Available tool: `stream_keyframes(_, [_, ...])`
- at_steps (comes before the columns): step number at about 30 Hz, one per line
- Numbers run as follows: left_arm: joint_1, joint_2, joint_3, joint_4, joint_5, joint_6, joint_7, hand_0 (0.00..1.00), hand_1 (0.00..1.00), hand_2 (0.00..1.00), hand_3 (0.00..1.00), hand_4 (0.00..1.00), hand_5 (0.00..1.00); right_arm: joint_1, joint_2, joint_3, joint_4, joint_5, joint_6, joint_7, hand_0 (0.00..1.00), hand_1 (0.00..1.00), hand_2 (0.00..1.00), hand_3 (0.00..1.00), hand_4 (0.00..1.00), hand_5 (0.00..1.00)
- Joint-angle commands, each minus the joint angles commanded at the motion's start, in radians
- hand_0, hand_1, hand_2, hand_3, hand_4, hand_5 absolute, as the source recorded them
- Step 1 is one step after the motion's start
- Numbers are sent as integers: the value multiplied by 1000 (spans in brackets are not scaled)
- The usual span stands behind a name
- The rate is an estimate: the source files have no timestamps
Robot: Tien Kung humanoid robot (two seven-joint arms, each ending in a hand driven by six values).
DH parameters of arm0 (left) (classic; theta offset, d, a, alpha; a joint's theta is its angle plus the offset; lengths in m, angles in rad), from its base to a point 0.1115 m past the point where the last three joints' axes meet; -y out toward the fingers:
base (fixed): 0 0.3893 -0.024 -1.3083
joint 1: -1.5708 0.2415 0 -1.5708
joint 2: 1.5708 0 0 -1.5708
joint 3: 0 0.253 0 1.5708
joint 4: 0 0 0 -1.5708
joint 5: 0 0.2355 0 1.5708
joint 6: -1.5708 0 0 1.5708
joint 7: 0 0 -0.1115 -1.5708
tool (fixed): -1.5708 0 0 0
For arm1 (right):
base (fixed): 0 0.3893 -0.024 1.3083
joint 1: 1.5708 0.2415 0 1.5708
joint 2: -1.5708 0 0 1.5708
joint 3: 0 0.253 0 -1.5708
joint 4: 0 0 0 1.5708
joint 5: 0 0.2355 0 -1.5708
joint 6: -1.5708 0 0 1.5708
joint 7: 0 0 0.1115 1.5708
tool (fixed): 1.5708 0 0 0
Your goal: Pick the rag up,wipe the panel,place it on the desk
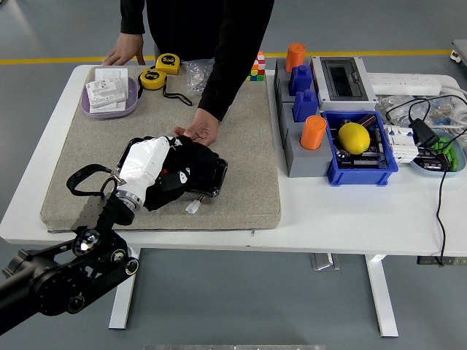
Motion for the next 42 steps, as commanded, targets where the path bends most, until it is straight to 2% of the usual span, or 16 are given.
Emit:
stream_keyframes(8, [-39, -18, 82, -20, -6, -5, 12, 238, 144, 511, 455, 235, 2, 1, 0, 4, -3, -3, 4, -2, 743, 646, 696, 622, 998, 571])
stream_keyframes(17, [-41, -27, 80, -9, -9, 0, 9, 234, 143, 510, 454, 244, 2, 2, 1, -1, -2, 1, 5, -1, 742, 646, 696, 622, 998, 572])
stream_keyframes(25, [-28, -23, 40, 27, -6, 3, 4, 234, 143, 509, 453, 249, 2, 2, 1, 1, 0, 2, 3, -2, 742, 646, 696, 622, 998, 572])
stream_keyframes(42, [10, 5, -120, 93, 29, 0, -2, 237, 143, 510, 453, 257, 2, -4, 3, 2, 2, 3, 0, -4, 741, 646, 696, 622, 998, 571])
